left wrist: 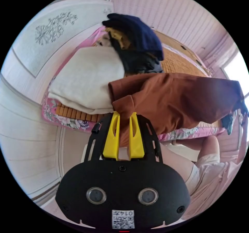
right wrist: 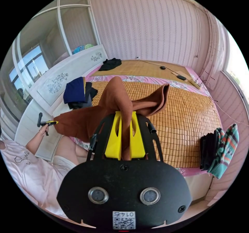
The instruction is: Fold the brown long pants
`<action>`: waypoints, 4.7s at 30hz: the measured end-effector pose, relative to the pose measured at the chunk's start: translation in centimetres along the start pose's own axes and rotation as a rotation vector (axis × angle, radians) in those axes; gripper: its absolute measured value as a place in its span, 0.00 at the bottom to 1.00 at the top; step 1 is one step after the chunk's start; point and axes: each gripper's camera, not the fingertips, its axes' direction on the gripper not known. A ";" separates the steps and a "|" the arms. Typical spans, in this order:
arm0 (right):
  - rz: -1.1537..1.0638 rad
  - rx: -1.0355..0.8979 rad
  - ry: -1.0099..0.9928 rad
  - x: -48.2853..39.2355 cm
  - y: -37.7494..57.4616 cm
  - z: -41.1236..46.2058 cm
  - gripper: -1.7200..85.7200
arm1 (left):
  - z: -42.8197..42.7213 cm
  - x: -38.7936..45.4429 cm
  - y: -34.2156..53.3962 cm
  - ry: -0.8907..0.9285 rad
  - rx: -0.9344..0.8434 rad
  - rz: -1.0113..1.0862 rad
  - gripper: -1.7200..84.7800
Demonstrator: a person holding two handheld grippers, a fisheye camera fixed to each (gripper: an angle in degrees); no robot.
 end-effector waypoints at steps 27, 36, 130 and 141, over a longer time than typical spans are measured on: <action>0.540 -0.066 -0.004 30.1 18.1 -1.8 0.04 | -1.6 6.3 4.2 0.259 0.138 0.025 0.02; 0.403 0.035 0.186 31.3 24.0 -11.1 0.10 | -6.2 2.6 6.5 0.364 0.183 0.154 0.06; 1.521 0.477 -0.482 37.3 60.0 -13.7 0.22 | -6.0 -16.9 13.0 0.646 -0.139 -0.496 0.07; 0.904 0.491 -0.485 42.8 43.2 -18.5 0.03 | -13.2 -15.0 6.4 0.633 0.063 -0.306 0.06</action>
